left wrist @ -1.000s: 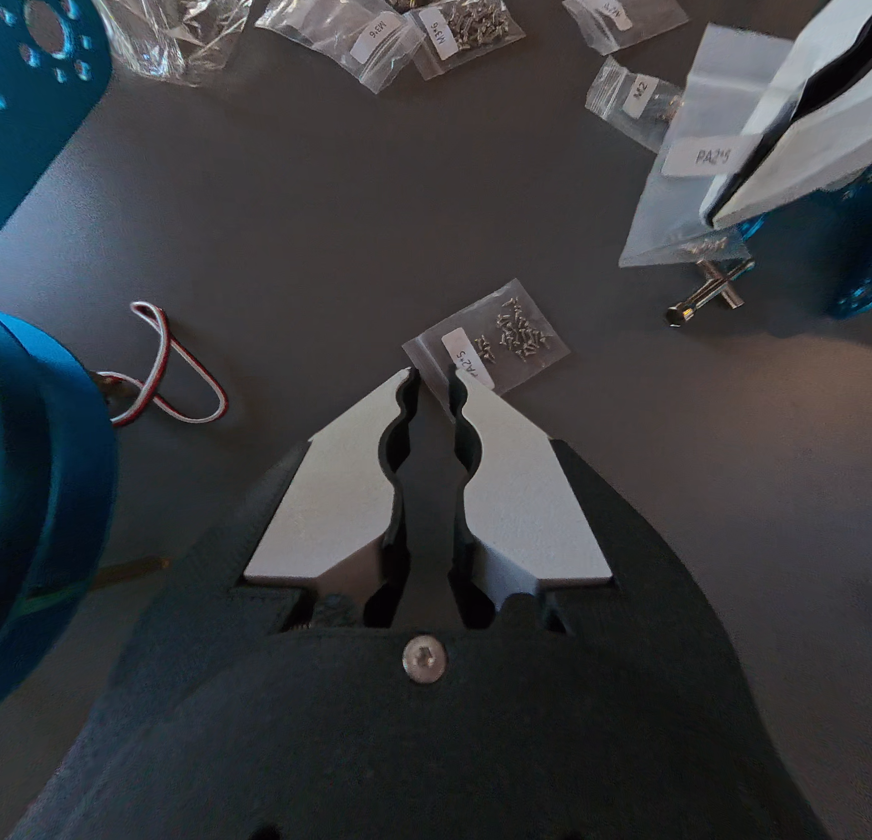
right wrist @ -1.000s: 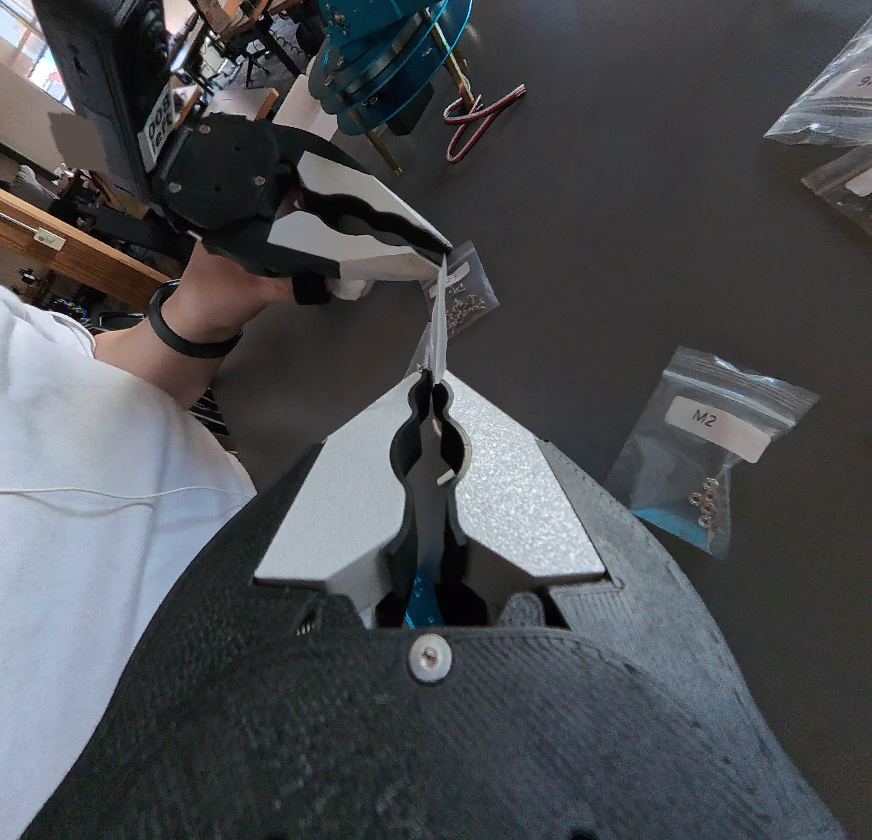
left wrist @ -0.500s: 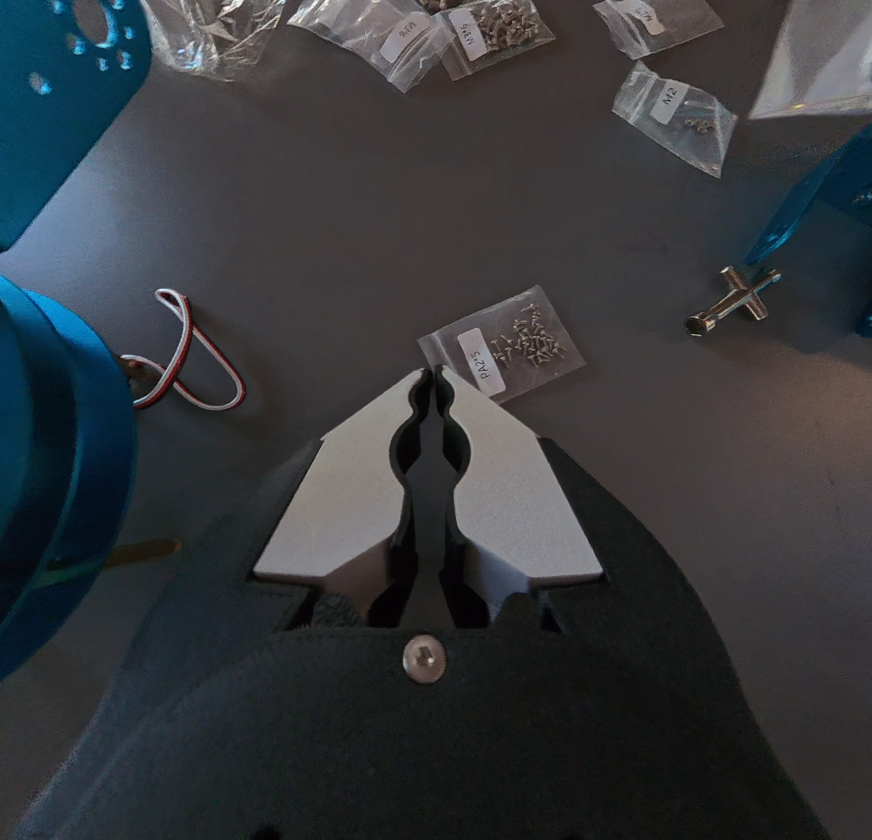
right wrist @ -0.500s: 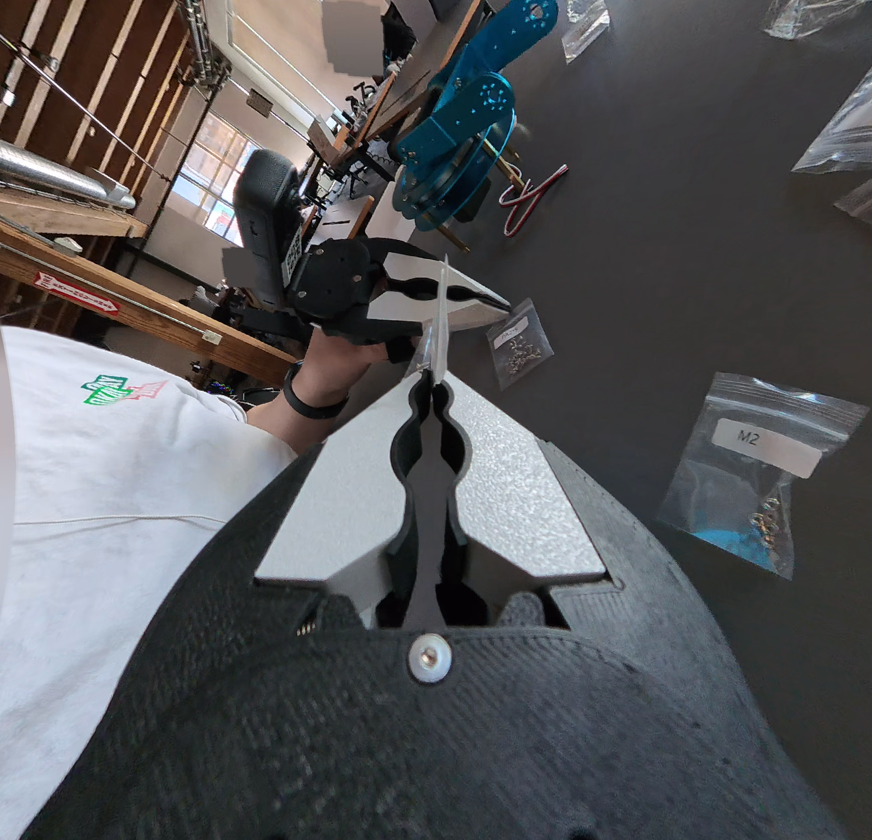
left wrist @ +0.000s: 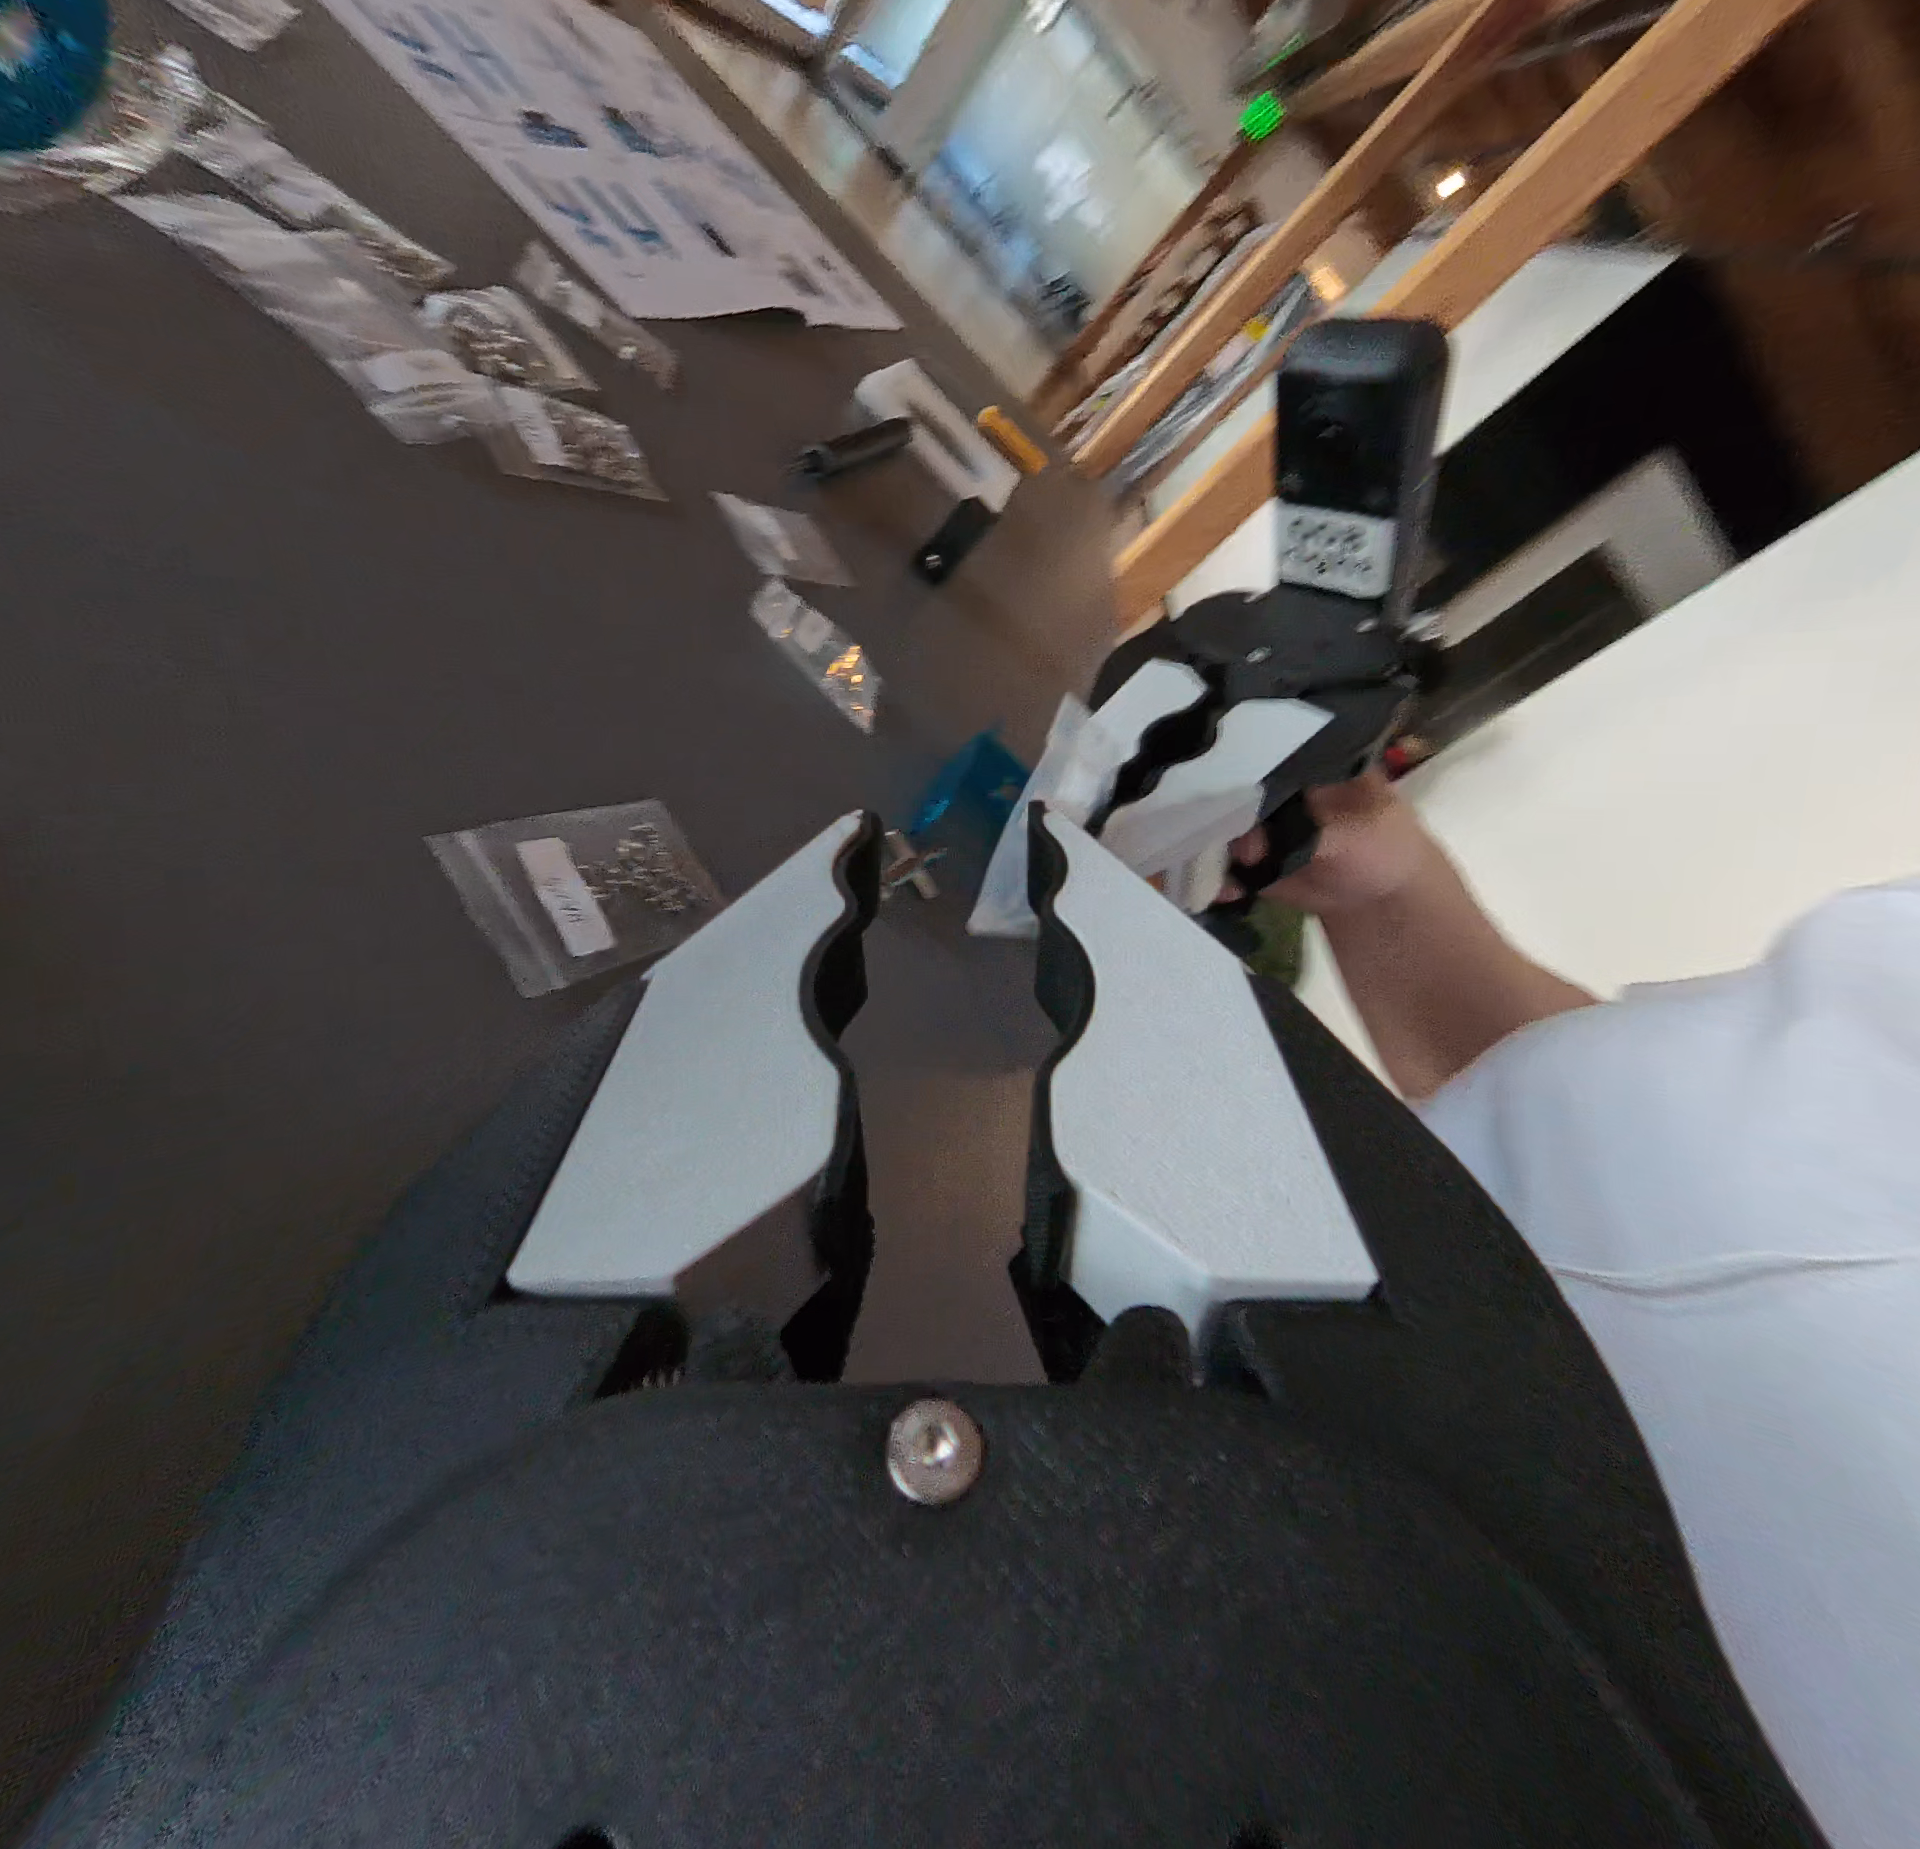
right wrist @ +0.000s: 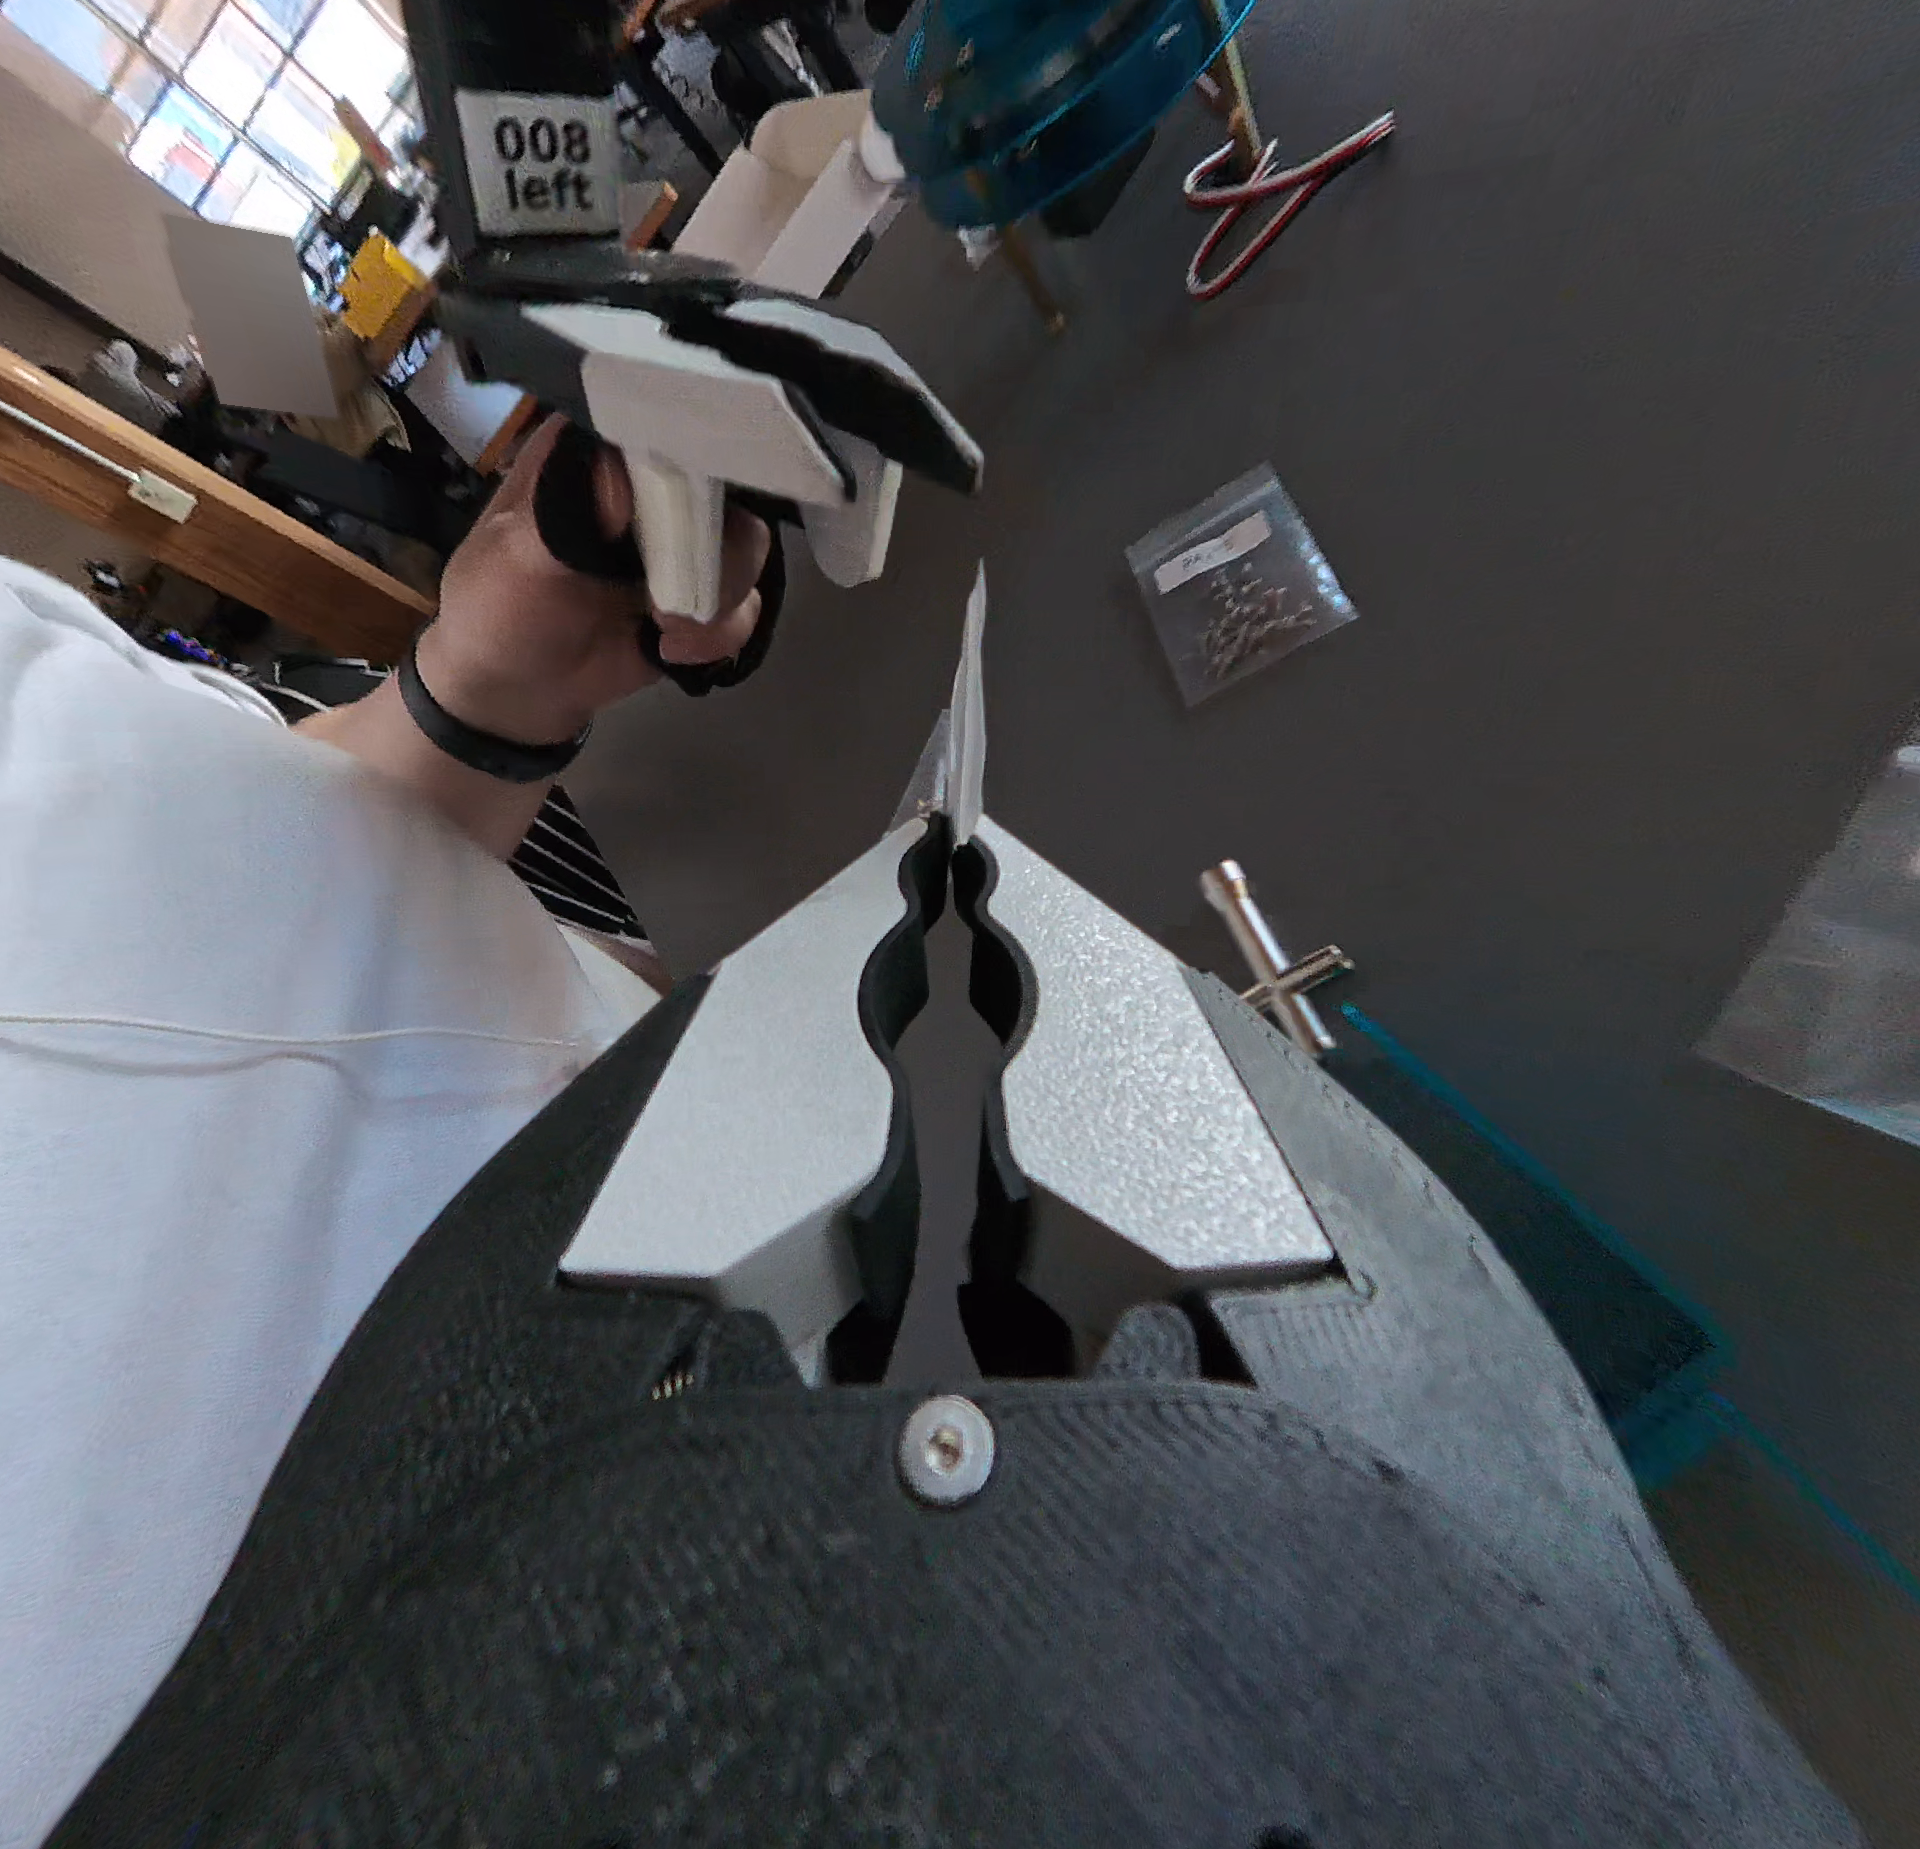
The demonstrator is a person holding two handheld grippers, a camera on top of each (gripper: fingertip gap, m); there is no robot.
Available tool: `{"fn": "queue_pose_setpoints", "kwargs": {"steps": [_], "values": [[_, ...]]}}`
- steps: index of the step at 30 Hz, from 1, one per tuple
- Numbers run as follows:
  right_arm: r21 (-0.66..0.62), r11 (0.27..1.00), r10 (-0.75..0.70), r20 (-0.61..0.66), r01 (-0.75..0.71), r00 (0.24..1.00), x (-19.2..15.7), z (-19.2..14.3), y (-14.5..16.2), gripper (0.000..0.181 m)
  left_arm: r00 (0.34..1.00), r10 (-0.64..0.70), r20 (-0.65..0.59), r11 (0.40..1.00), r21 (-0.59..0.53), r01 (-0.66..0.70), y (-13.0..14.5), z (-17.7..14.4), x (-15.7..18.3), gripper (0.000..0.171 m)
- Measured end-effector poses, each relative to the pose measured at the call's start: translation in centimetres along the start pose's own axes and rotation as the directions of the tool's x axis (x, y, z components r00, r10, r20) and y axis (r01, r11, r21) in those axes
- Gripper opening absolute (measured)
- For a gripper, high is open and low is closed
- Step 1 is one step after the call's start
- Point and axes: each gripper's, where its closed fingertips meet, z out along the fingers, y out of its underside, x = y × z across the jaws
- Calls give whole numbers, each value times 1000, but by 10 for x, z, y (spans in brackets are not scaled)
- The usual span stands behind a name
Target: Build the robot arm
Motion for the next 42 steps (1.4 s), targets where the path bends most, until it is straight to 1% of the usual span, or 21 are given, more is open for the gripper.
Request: {"fn": "queue_pose_setpoints", "kwargs": {"steps": [2, 4, 8, 10, 14, 17, 22, 24, 25, 27, 29, 31, 33, 36, 39, 42], "values": [[-23, 999, -25, -11, 24, 1000, -4, 8, 11, 0, 997, -37, -70, 999, -4, 36, 6, -1, 7, 26], [-25, 999, -33, -17, 33, 999, -7, 14, 16, 0, 995, -22, -102, 999, -38, 18, 13, 0, 13, 24], [-3, 999, -44, 27, 44, 999, -19, 22, 15, 0, 994, 62, -94, 988, -135, -74, 28, 4, 21, 24], [8, 999, -44, 51, 43, 998, -23, 25, 13, 0, 993, 77, -90, 983, -158, -91, 31, 5, 22, 24], [18, 999, -32, 106, 31, 994, -30, 31, 11, 0, 988, -1, -155, 990, -138, -20, 27, 2, 28, 17], [28, 999, -34, 127, 31, 991, -34, 37, 9, 0, 978, -57, -201, 990, -137, 29, 26, -4, 28, 0], [17, 999, -30, 162, 28, 986, -40, 45, 9, 0, 960, -135, -247, 982, -163, 96, 28, -15, 25, 0], [11, 999, -42, 161, 41, 986, -40, 45, 8, 12, 953, -151, -262, 979, -170, 109, 29, -19, 24, 0], [17, 999, -53, 146, 51, 988, -37, 43, 5, 17, 953, -149, -264, 980, -170, 106, 29, -21, 24, 0], [44, 997, -69, 138, 64, 988, -34, 36, -5, 19, 959, -128, -252, 981, -174, 85, 30, -25, 21, 0], [88, 995, -60, 158, 47, 986, -33, 28, -19, 16, 967, -100, -236, 982, -181, 57, 32, -27, 19, 0], [104, 995, -35, 223, 12, 974, -38, 24, -28, 11, 970, -80, -228, 981, -188, 37, 33, -29, 18, 0], [70, 998, -18, 268, -1, 963, -41, 25, -29, 8, 969, -81, -235, 981, -189, 36, 32, -30, 19, 0], [29, 999, -22, 261, 15, 965, -37, 31, -25, 8, 966, -85, -246, 980, -196, 37, 33, -30, 20, 0], [-1, 1000, -17, 291, 18, 957, -41, 35, -21, 5, 965, -81, -251, 979, -200, 30, 33, -29, 22, 0], [-2, 1000, -6, 316, 7, 949, -43, 34, -19, 3, 961, -85, -262, 979, -203, 31, 33, -26, 24, 0]]}}
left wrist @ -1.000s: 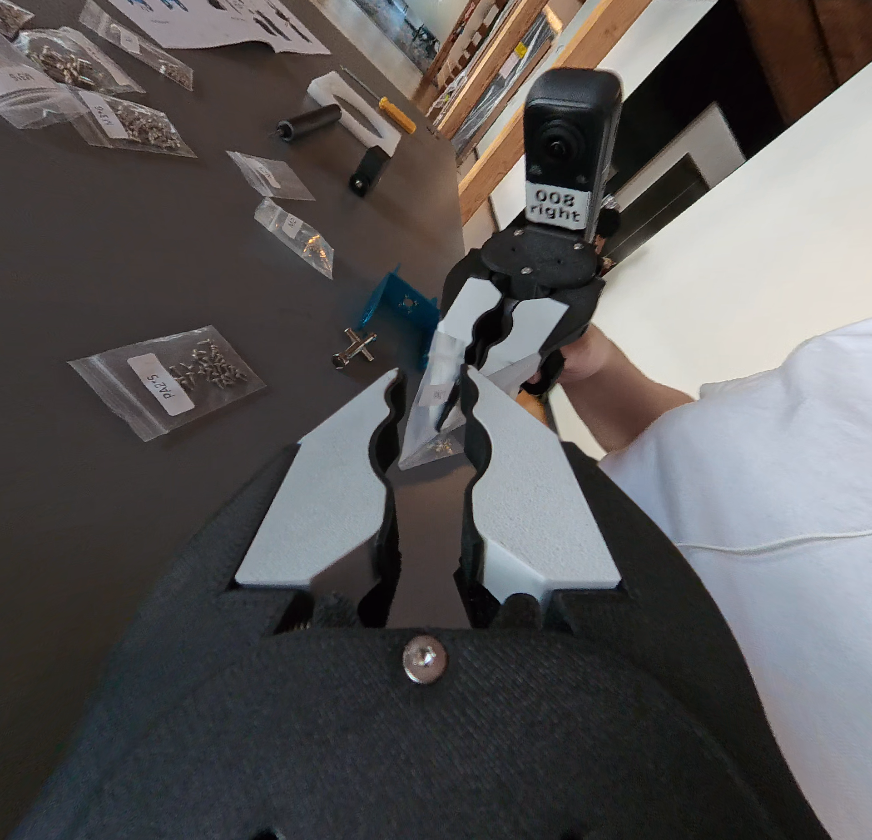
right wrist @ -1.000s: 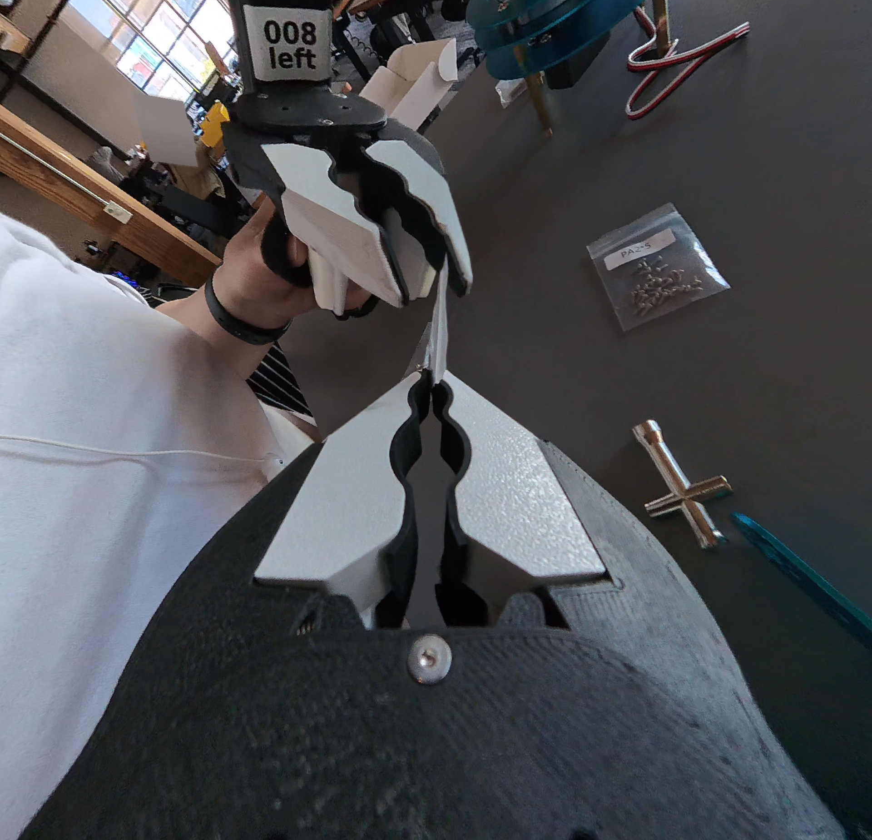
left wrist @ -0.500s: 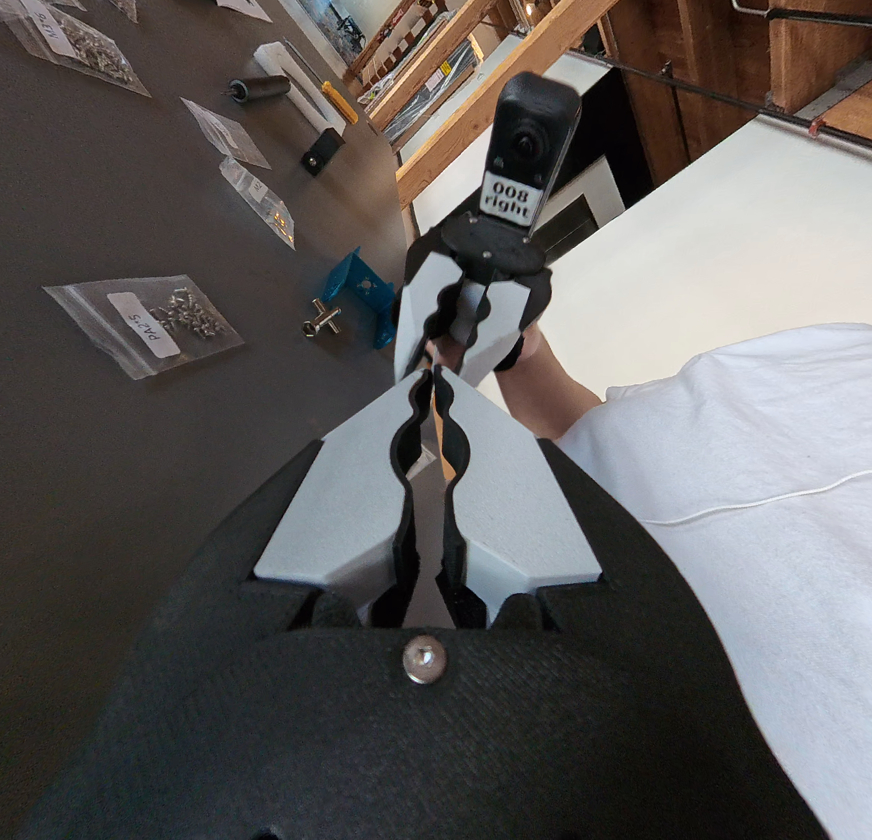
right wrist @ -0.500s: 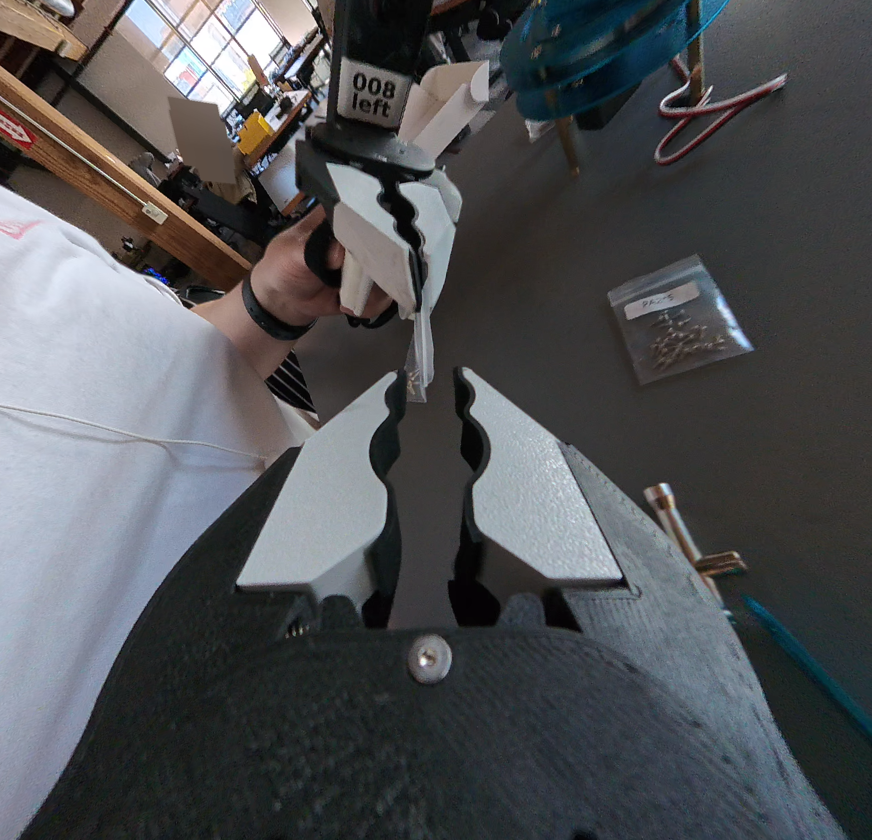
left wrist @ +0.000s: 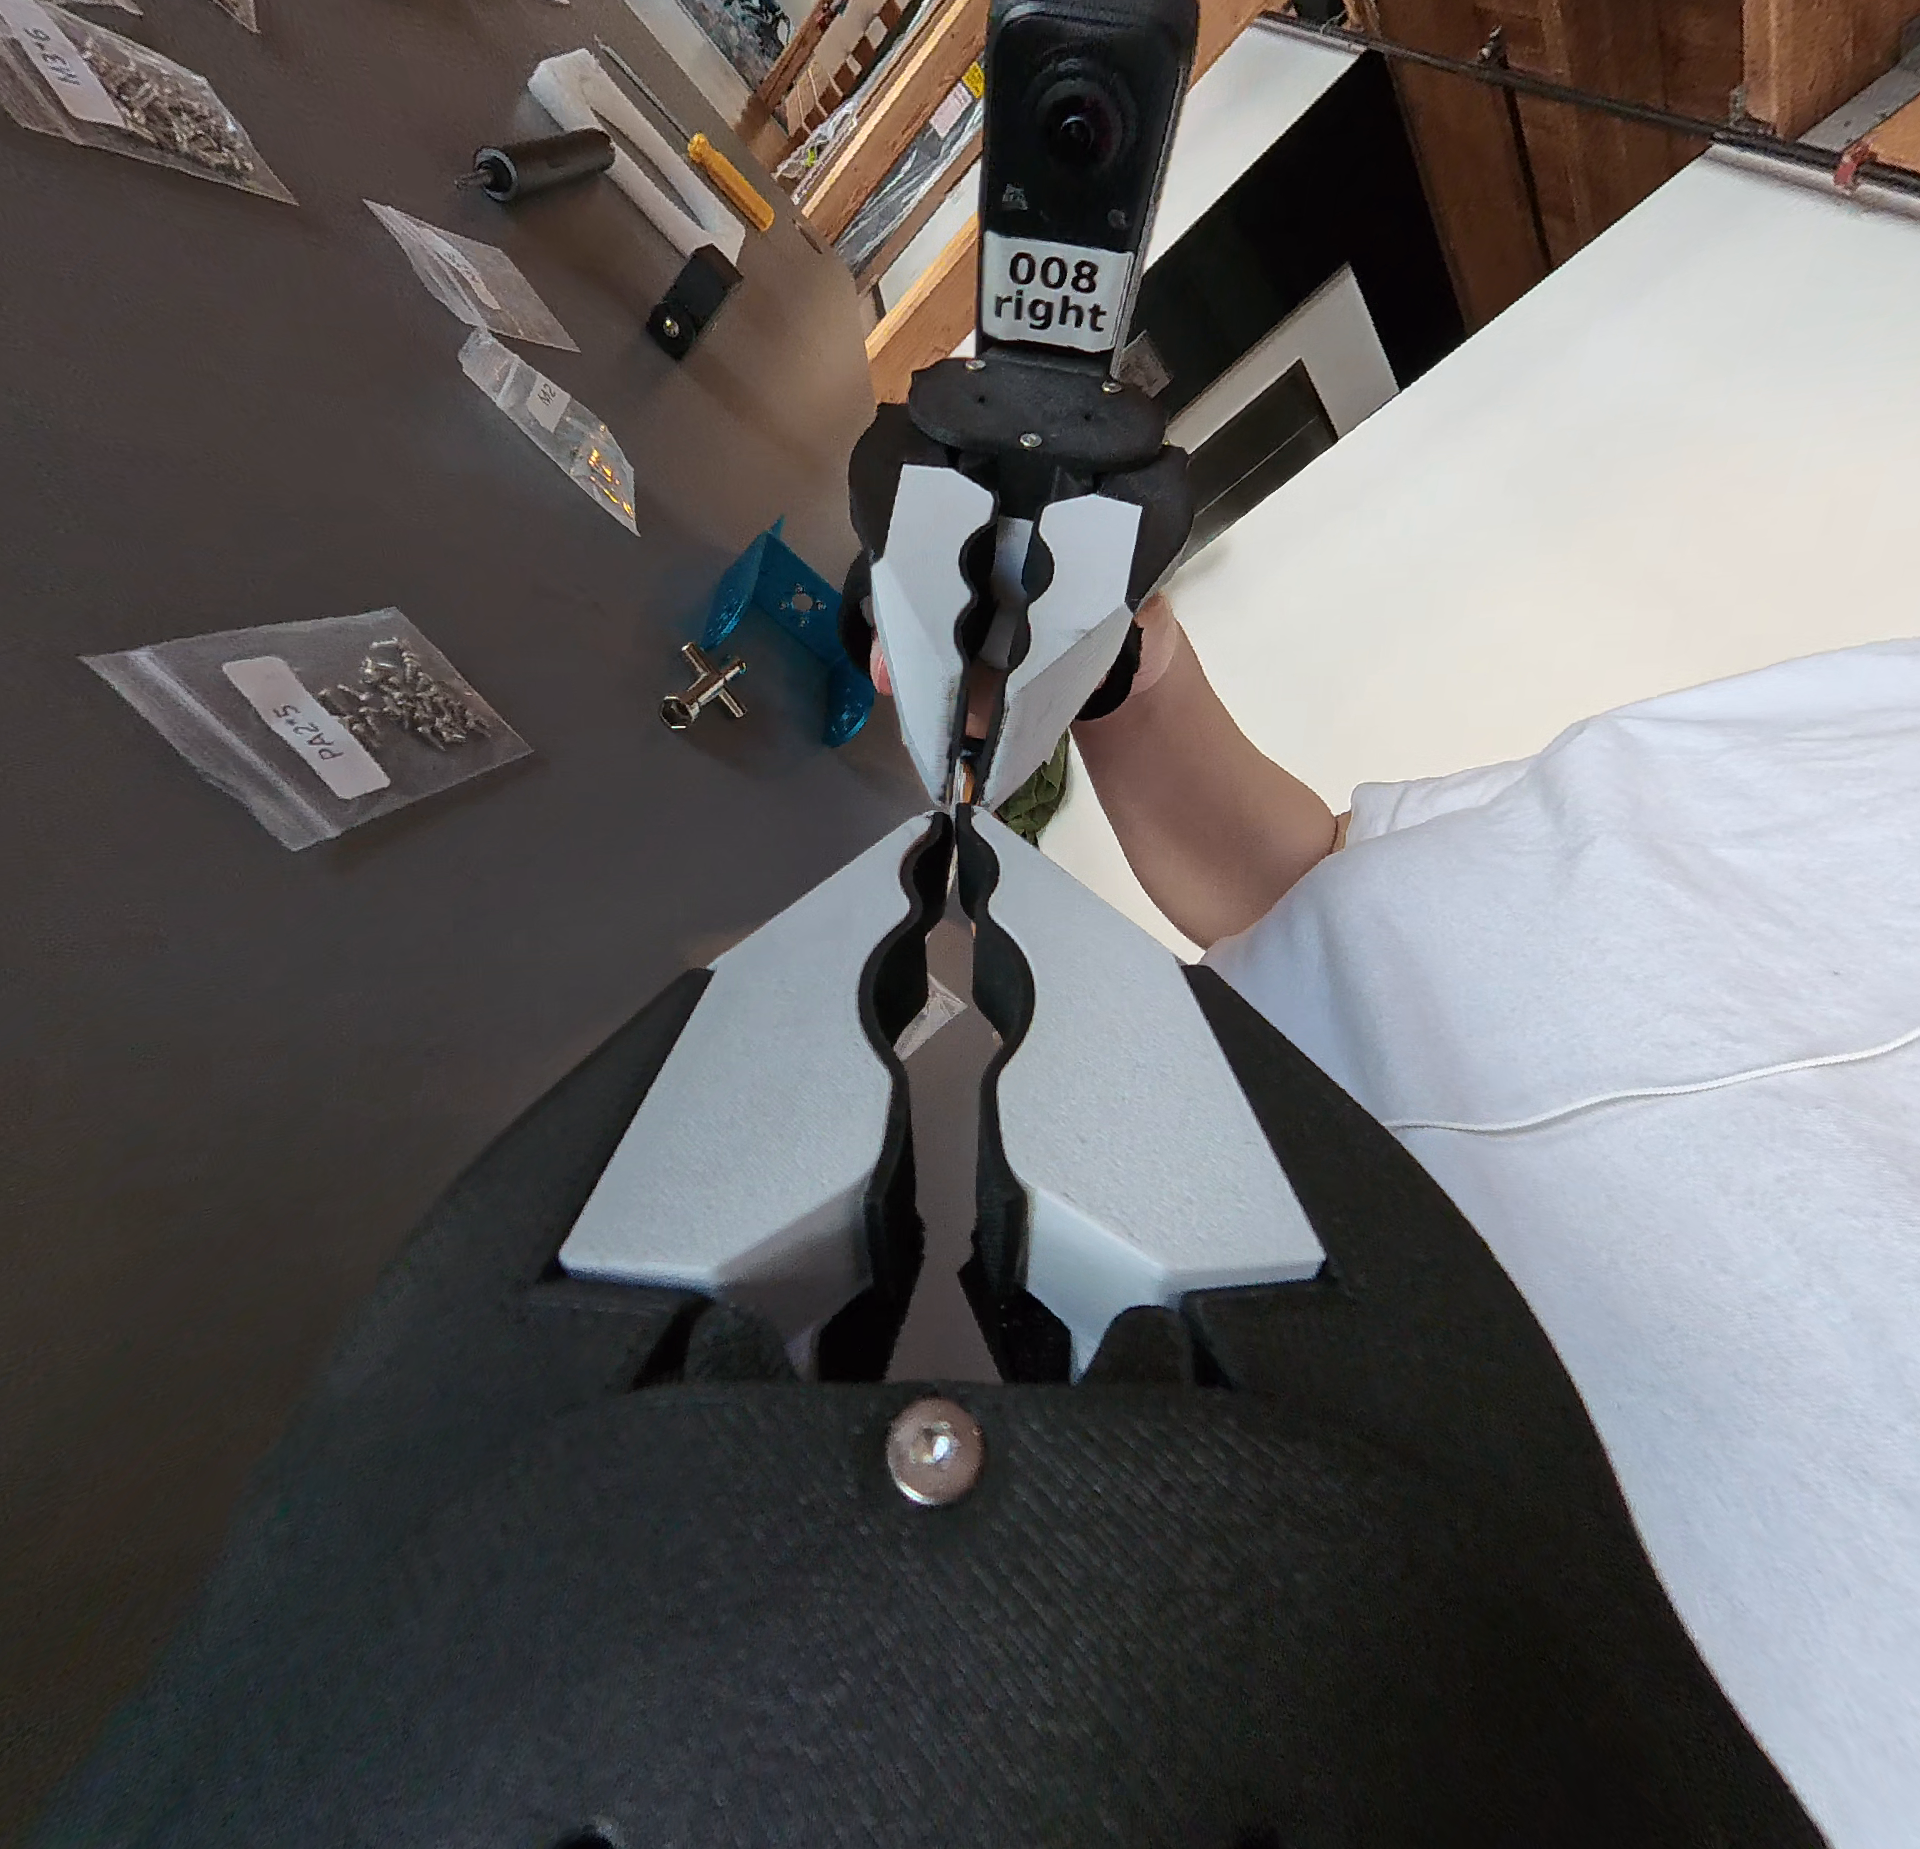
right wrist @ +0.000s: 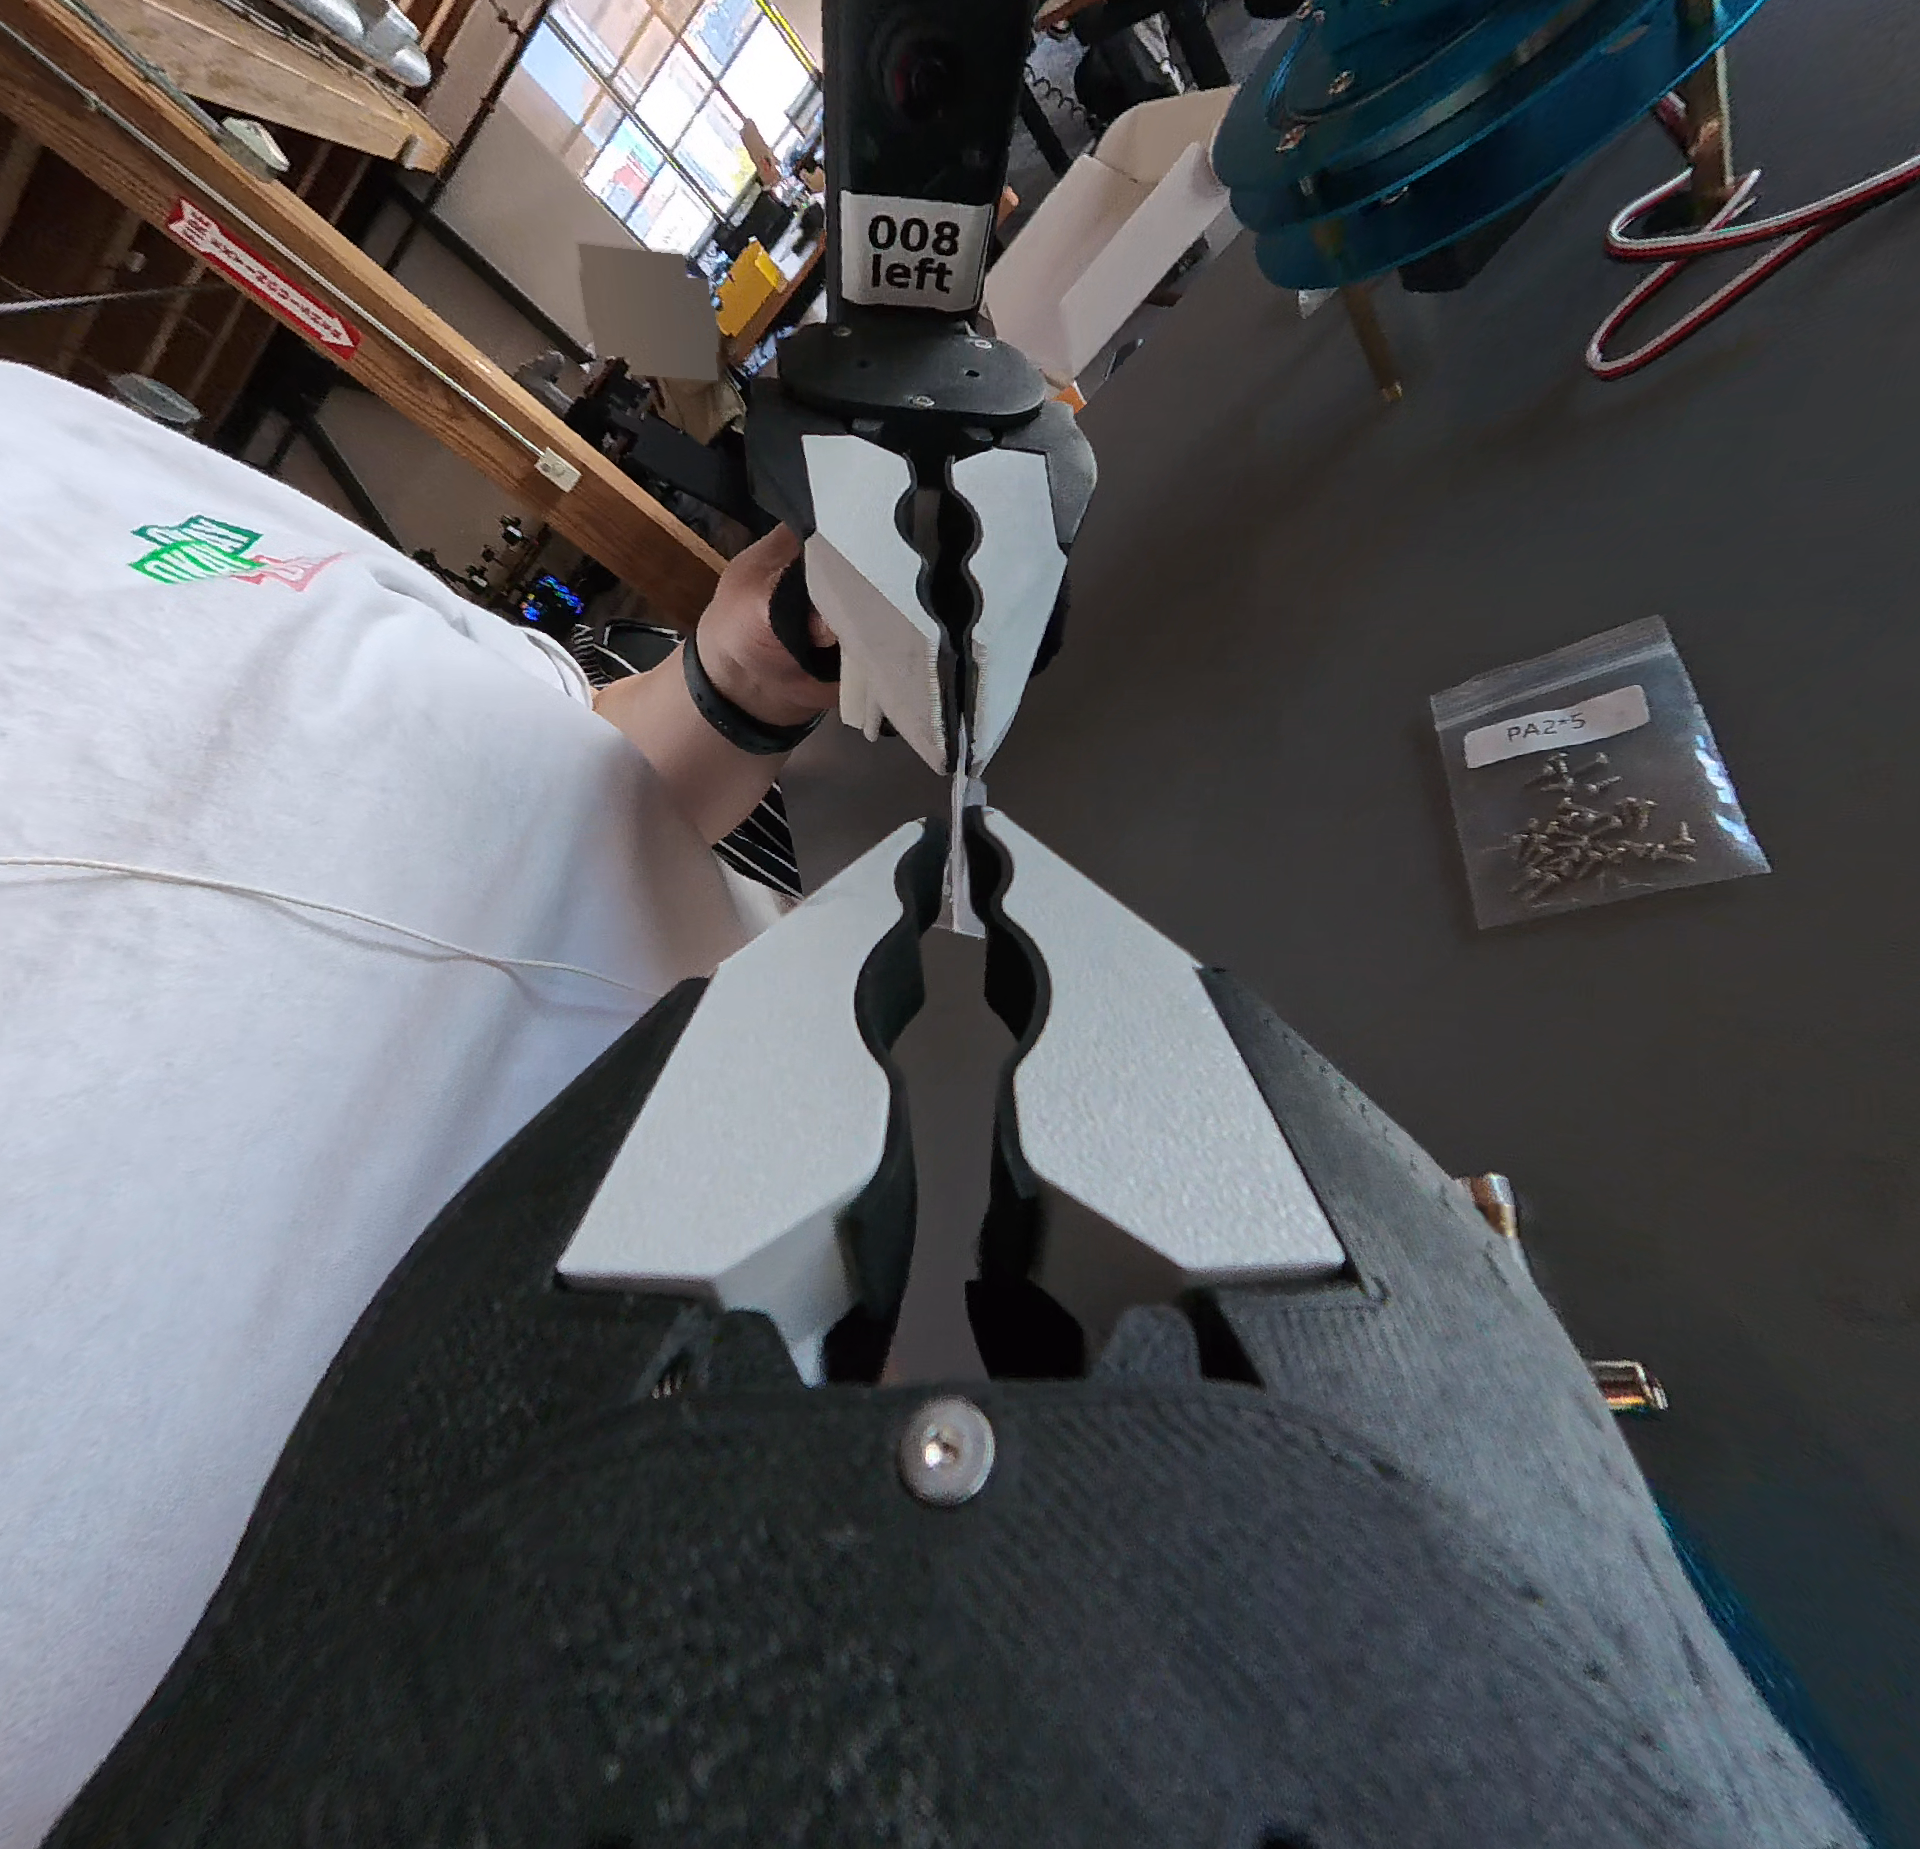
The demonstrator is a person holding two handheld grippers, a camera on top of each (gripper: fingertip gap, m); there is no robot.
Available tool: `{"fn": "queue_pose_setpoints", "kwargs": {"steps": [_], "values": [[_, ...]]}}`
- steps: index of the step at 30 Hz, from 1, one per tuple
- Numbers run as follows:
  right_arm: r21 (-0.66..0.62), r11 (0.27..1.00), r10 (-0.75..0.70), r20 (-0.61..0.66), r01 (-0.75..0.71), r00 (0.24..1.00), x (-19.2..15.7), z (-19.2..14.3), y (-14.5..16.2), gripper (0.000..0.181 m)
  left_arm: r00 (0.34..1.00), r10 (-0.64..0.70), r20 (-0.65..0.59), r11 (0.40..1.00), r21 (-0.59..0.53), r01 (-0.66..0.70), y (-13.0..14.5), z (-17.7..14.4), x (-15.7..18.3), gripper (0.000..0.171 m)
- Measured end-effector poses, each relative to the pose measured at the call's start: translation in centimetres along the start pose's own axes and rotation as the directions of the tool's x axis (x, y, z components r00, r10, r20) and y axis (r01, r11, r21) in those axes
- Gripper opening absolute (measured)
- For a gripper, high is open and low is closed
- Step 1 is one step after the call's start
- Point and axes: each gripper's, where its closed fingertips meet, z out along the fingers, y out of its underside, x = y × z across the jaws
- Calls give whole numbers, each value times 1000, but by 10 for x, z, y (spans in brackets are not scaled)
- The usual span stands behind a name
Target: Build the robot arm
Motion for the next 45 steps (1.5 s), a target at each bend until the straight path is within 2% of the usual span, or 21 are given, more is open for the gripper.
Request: {"fn": "queue_pose_setpoints", "kwargs": {"steps": [7, 12, 15, 19, 24, 28, 37, 40, 45], "values": [[61, 998, 4, 30, -6, 1000, -2, -28, 2, 0, 999, 52, -7, 998, -39, -53, -5, 26, 9, 0], [106, 992, -65, -6, 66, 998, -8, -84, 14, 0, 994, 111, -17, 990, -88, -112, -15, 81, 24, 0], [161, 983, -82, -24, 85, 996, -12, -135, 25, 0, 991, 130, -32, 984, -115, -133, -25, 133, 32, 0], [196, 976, -75, -88, 91, 993, -1, -219, 48, 0, 986, 161, -34, 974, -158, -165, -37, 220, 32, 0], [237, 971, 13, -11, -10, 1000, 5, -326, 68, 0, 991, 105, -89, 987, -115, -115, -58, 331, 36, 0], [201, 979, 46, 8, -47, 999, 19, -384, 79, 0, 991, 124, -51, 987, -95, -128, -72, 390, 31, 0], [154, 987, -41, 22, 37, 999, 71, -450, 75, 0, 988, 141, -58, 987, -67, -144, -106, 456, -9, 0], [113, 989, -97, 36, 92, 995, 90, -476, 70, 0, 982, 188, 31, 981, -51, -186, -122, 479, -23, 0], [-20, 983, -179, 175, 185, 968, 118, -523, 71, 0, 961, 215, 177, 971, 66, -229, -142, 525, -44, 0]]}}
